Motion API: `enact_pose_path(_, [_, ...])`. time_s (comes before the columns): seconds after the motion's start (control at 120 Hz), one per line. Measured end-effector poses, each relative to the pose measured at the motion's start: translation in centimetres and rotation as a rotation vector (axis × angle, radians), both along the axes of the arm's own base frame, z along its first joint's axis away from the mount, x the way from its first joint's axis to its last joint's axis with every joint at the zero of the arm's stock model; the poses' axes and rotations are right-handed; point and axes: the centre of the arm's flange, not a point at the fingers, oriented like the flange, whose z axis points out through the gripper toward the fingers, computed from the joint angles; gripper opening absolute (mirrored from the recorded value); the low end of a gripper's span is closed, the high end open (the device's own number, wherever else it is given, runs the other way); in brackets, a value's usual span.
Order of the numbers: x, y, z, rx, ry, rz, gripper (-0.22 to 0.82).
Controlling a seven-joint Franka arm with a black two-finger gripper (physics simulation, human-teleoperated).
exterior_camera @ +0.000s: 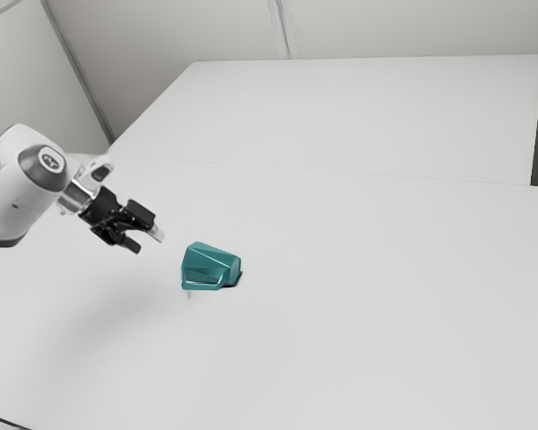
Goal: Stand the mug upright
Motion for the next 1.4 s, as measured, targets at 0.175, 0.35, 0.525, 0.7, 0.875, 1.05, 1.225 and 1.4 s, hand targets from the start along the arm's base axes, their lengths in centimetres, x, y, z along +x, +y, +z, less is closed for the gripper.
enact_pose_path(0.175, [0.9,0.8,-2.6,0.012,-0.029,-0.009,0.6])
enact_pose_path(0.35, [2.3,1.4,-3.6,-0.012,-0.087,0.001,0.6])
enact_pose_path(0.525, [3.0,1.2,-4.2,-0.078,-0.17,0.016,0.6])
enact_pose_path(0.7, [3.6,0.9,-5.8,-0.094,-0.205,-0.013,0.6])
enact_pose_path(0.875, [3.6,1.1,-7.6,-0.126,-0.222,-0.033,0.6])
enact_pose_path(1.05, [3.4,0.7,-8.0,-0.166,-0.236,-0.088,0.6])
enact_pose_path(1.225, [4.2,-0.7,-8.0,-0.19,-0.257,-0.156,0.6])
enact_pose_path(1.4, [4.6,-1.7,-8.9,-0.208,-0.257,-0.197,0.6])
